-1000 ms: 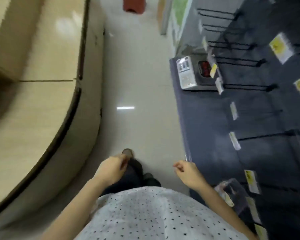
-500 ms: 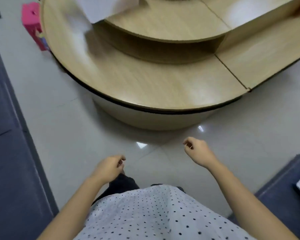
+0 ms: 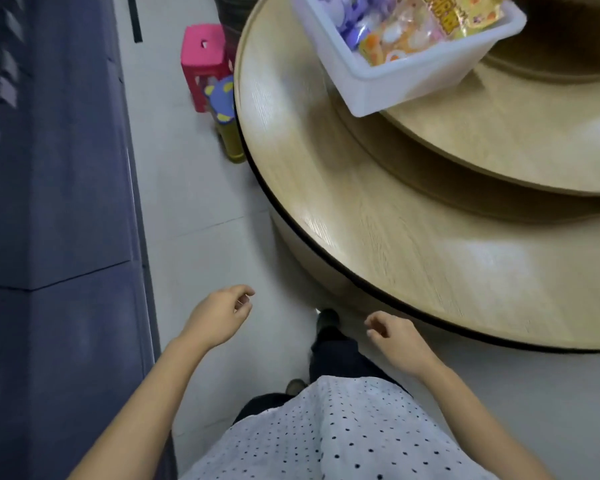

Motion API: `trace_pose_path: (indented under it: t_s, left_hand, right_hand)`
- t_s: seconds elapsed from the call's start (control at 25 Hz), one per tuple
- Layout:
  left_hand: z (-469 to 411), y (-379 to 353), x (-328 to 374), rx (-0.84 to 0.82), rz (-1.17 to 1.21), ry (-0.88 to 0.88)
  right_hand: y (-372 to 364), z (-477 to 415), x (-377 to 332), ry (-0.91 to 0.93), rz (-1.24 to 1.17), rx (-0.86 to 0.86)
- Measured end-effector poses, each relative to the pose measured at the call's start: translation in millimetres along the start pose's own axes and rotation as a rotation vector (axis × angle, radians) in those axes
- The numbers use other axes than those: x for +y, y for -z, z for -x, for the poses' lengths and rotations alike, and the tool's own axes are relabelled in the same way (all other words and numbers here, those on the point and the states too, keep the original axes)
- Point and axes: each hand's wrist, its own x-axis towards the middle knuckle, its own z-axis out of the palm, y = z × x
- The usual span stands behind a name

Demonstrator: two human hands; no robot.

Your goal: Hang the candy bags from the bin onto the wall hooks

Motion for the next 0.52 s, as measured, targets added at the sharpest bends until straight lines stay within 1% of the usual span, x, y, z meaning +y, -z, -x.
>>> trace_pose_path:
  t_s: [0.16, 0.32, 0.4, 0.52]
  left_hand:
    - [-72, 41, -6, 0.029, 0.097, 0.063]
    - [-117, 74, -9, -0.04, 0.072, 0.108]
    - [-139, 90, -15, -0.049, 0.1, 0.116]
    - [-173, 114, -28, -0.054, 0.101, 0.088]
  right_hand:
    - [33, -88, -47, 0.037, 0.057, -0.063]
    - [80, -170, -121, 0.124, 0.18, -0.101]
    - [101, -207, -165, 0.192, 0.2, -0.091]
    - [122, -252, -221, 0.254, 0.153, -0.029]
